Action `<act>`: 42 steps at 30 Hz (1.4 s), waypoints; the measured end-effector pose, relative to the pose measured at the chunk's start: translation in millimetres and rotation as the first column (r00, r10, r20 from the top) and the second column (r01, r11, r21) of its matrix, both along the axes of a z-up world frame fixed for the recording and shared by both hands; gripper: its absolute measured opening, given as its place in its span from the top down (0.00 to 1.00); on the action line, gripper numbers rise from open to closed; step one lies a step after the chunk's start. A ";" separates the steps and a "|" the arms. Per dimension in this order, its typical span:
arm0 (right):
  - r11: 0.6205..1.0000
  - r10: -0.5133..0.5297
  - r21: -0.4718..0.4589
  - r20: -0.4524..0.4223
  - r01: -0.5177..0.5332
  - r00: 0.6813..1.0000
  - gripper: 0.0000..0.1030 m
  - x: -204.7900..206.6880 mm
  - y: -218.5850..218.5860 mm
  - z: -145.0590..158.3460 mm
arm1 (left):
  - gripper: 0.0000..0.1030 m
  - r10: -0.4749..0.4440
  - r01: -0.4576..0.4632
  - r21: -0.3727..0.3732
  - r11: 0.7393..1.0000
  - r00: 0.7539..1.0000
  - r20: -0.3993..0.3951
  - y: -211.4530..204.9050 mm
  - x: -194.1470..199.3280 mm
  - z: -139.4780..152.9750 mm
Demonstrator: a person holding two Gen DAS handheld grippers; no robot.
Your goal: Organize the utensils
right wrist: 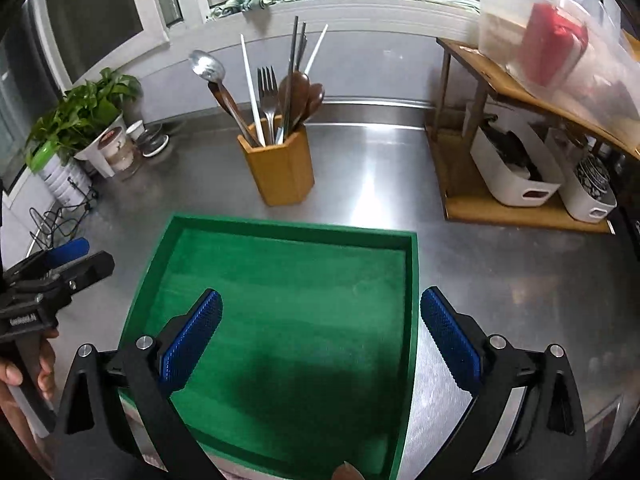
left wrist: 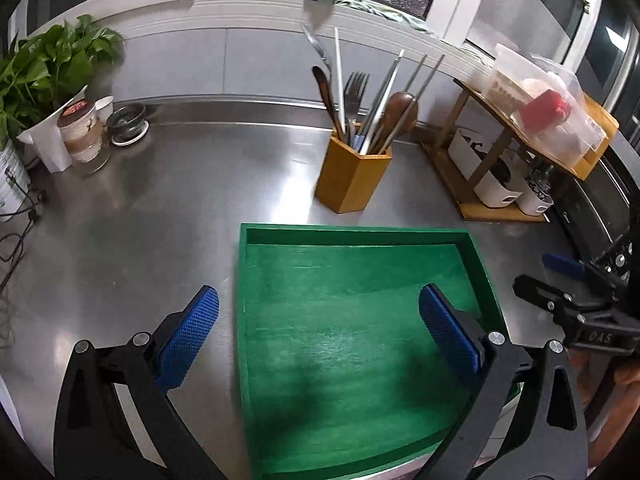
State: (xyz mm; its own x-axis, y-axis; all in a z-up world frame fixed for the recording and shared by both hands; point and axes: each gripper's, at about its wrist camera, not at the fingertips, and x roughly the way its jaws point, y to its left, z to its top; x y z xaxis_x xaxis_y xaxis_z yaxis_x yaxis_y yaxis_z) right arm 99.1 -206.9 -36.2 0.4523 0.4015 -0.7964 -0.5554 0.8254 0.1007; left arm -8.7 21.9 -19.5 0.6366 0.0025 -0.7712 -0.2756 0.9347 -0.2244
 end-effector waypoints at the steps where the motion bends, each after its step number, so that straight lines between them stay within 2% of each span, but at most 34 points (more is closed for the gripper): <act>1: 1.000 -0.003 -0.002 -0.005 0.003 1.000 0.04 -0.6 -1.0 -0.8 | 0.08 0.002 -0.002 -0.001 1.000 1.000 0.000 1.0 -0.8 0.1; 6: 1.000 -0.016 -0.026 -0.015 0.015 1.000 0.04 -1.5 -4.0 -4.2 | 0.08 0.005 -0.005 0.004 1.000 1.000 0.001 2.9 -0.8 3.4; 17: 0.999 -0.015 -0.035 -0.024 0.014 1.000 0.04 -0.2 -2.9 -1.6 | 0.08 -0.052 0.052 0.029 0.998 0.999 0.010 -11.6 8.4 14.0; 42: 0.999 0.001 -0.039 -0.024 -0.002 1.000 0.04 -1.0 1.5 0.8 | 0.08 -0.036 0.036 0.017 0.999 0.999 -0.004 -14.6 8.9 11.9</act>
State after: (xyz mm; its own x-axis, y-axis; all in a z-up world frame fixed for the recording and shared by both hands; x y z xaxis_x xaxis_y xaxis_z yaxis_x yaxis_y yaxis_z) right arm 98.1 -205.3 -35.3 0.4320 0.3706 -0.8222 -0.5543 0.8283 0.0821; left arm 0.2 7.3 -7.6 0.6335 -0.0069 -0.7737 -0.2424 0.9479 -0.2069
